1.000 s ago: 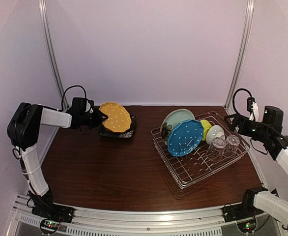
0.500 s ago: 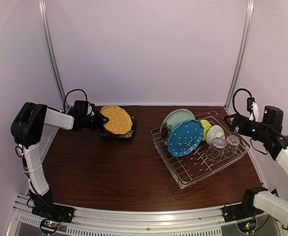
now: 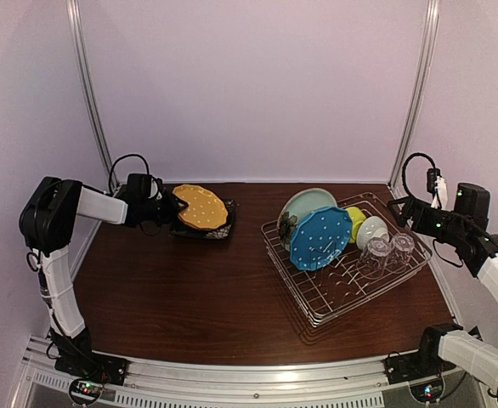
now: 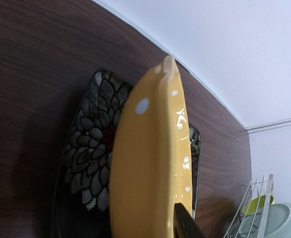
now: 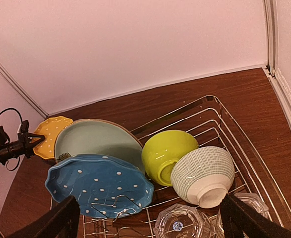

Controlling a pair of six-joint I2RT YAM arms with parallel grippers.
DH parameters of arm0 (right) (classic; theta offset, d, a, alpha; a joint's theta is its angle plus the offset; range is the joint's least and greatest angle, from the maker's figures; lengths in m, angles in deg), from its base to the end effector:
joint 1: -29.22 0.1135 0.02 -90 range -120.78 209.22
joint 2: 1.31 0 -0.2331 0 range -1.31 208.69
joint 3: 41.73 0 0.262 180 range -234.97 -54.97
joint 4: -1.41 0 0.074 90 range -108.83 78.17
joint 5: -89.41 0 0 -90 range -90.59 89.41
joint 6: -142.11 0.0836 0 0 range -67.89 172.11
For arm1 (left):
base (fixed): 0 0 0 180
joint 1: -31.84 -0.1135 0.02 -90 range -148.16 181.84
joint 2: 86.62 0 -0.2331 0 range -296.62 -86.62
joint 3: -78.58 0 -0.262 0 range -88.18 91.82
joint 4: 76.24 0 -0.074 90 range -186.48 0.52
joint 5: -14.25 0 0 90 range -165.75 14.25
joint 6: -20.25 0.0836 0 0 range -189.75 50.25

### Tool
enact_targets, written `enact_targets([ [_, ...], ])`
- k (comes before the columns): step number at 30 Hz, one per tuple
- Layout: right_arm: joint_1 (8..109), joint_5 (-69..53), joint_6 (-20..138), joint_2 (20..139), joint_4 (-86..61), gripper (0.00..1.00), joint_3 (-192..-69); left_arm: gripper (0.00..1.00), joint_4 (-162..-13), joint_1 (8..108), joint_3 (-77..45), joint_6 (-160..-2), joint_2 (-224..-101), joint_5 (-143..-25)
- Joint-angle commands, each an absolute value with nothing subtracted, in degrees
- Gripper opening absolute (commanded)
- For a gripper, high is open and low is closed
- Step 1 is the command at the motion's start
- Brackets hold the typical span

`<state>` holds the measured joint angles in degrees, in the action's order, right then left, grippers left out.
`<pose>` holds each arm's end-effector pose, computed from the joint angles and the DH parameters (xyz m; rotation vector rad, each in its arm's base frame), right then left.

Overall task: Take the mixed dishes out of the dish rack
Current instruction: Place the plate on the plate.

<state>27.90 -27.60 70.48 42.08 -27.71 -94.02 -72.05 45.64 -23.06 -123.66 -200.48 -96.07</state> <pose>0.2496 0.0322 0.2628 0.0114 1.9374 0.6514 0.4377 -0.1374 0.0953 -0.5613 2.2018 -1.0445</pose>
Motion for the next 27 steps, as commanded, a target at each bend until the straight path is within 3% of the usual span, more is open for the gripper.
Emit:
enact_targets([
  [1, 27.7, -27.9, 70.5, 42.0, -27.7, 1.0, -93.7, 0.33, -69.0, 44.9, -21.9, -121.9, -200.2, -94.5],
  [8, 27.7, -27.9, 70.5, 41.8, -27.8, 1.0, -93.7, 0.42, -71.9, 44.9, -21.2, -120.6, -200.1, -93.0],
  [27, 27.7, -27.9, 70.6, 41.8, -27.7, 1.0, -93.6, 0.54, -76.3, 44.9, -20.7, -117.0, -199.0, -89.5],
])
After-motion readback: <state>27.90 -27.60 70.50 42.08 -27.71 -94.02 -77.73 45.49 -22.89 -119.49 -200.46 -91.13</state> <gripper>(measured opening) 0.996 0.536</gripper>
